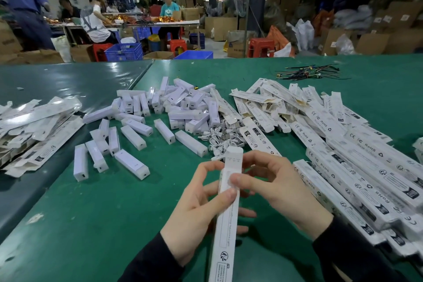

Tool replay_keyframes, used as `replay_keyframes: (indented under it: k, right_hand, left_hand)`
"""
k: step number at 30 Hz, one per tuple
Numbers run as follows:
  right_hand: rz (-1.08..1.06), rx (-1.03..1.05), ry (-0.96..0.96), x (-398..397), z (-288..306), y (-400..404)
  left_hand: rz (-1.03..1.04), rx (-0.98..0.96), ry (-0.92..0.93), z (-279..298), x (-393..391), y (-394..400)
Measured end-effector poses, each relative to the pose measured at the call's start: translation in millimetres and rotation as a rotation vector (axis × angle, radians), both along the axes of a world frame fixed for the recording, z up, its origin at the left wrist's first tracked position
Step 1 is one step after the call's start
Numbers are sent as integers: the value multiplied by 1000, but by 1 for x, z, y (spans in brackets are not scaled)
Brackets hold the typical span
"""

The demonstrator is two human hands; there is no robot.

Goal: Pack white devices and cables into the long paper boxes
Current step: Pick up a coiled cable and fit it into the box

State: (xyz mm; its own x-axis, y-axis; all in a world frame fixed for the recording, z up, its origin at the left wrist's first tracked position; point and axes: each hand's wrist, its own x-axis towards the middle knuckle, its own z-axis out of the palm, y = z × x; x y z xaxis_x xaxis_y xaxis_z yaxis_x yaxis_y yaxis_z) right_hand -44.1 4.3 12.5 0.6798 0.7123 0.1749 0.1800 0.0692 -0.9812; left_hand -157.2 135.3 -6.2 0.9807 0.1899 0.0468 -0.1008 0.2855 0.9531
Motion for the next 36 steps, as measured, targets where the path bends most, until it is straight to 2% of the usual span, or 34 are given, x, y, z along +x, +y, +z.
replay_keyframes:
  k: [9, 14, 19, 26, 33, 36]
  right_hand:
    - [32, 14, 2, -3, -3, 3]
    - [72, 105, 203, 0, 0, 2]
    - [213, 208, 413, 0, -3, 5]
    - [177, 54, 539, 3, -1, 7]
    - [156, -45, 485, 4, 2, 4]
    - [168, -76, 495, 3, 2, 4]
  left_hand:
    - [74, 9, 0, 1, 0, -3]
    - [64, -44, -58, 5, -2, 1]
    - [-1, -69, -91, 10, -3, 4]
    - [97, 110, -141, 5, -1, 1]
    - [169, 223, -125, -2, 1, -1]
    - [127, 235, -109, -1, 2, -1]
